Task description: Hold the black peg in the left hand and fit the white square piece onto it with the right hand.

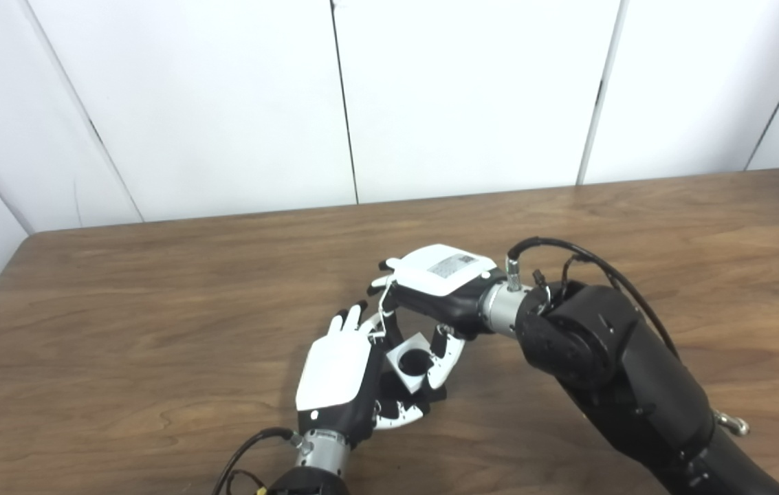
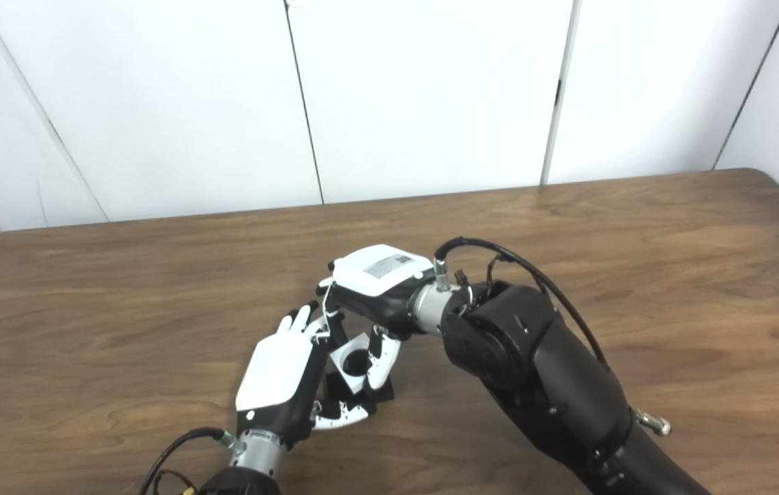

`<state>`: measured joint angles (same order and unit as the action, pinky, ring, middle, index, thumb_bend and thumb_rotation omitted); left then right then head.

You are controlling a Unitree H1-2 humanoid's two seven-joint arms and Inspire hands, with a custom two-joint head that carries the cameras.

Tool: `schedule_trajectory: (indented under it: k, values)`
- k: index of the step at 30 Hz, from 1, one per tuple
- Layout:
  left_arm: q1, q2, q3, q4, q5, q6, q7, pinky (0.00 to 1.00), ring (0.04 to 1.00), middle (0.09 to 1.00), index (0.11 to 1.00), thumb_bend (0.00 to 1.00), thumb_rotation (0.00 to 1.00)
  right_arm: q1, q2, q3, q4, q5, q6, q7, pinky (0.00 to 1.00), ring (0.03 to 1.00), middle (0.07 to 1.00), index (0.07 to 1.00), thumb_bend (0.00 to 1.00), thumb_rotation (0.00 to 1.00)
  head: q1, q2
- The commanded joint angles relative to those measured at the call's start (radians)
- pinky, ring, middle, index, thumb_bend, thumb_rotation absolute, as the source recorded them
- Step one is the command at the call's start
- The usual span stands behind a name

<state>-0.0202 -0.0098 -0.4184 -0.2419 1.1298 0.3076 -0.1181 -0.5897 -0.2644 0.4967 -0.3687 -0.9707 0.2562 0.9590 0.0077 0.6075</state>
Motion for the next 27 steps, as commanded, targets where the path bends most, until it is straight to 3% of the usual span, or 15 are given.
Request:
schedule_trajectory:
  k: [1, 27]
  values:
    - [-0.005, 0.005, -0.005, 0.016, 0.025, 0.017, -0.013, 1.00, 1.000, 0.899, 0.492, 0.52, 0.08, -0.027, -0.002, -0.013, 0.006, -0.006, -0.014, -0.023, 1.00, 1.000, 0.908, 0.484, 0.52, 0.13, 0.001, 0.001]
    - [-0.008, 0.008, -0.009, 0.013, 0.025, 0.019, -0.010, 1.00, 1.000, 0.902, 0.492, 0.52, 0.08, -0.018, -0.031, -0.019, 0.051, 0.000, -0.020, -0.049, 1.00, 1.000, 0.906, 0.487, 0.52, 0.14, 0.003, 0.012]
